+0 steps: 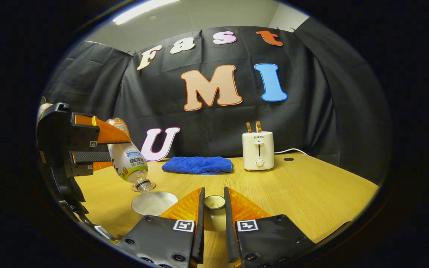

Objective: Open the teacup lid with one hand, grasp the water bottle and pour water into the teacup with the other hand; after pouring, place the water bottle on the coaster and then close the teacup lid.

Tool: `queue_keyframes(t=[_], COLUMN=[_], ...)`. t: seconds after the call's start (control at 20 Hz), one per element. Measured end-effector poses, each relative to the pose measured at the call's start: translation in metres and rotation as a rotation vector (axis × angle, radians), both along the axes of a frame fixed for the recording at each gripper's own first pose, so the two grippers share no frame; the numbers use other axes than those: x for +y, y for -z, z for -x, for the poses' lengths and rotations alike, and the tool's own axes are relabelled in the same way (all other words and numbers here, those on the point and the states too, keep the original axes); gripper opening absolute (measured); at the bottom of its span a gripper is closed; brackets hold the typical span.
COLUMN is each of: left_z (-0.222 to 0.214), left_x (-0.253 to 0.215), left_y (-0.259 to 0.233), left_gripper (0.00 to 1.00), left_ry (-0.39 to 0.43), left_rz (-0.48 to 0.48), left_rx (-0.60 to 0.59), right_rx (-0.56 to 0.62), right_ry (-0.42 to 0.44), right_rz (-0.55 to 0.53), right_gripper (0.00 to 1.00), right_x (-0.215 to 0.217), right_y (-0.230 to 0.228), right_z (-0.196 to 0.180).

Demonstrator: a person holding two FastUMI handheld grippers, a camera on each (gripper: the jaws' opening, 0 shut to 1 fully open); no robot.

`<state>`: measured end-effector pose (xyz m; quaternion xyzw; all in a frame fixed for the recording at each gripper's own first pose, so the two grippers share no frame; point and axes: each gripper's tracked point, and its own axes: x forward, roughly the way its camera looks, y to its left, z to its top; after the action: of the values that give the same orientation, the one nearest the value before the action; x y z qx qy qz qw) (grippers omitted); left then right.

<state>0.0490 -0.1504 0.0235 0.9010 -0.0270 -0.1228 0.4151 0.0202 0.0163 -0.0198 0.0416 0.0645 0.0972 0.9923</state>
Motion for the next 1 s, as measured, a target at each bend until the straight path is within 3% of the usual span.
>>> queue_keyframes(t=[0.15,0.35,0.75,1.0], left_z=[0.001,0.003,0.02,0.016], left_x=[0.001,0.015,0.027,0.02], left_y=[0.006,0.021,0.072,0.067], left_gripper=[0.56,0.55,0.55,0.55], left_ry=[-0.002,-0.053,-0.155,-0.213], left_rz=[0.071,0.246,0.674,0.979], left_rx=[0.046,0.135,0.324,0.359], right_rx=[0.002,0.003,-0.007,-0.006], right_ry=[0.0,0.002,0.003,0.006], right_rz=[-0.009,-0.014,0.004,-0.003], right_gripper=[0.27,0.27,0.29,0.29], right_x=[-0.001,-0.001,0.0,-0.002], right_y=[0.0,0.0,-0.001,0.0], right_z=[0.001,0.0,0.0,0.0])
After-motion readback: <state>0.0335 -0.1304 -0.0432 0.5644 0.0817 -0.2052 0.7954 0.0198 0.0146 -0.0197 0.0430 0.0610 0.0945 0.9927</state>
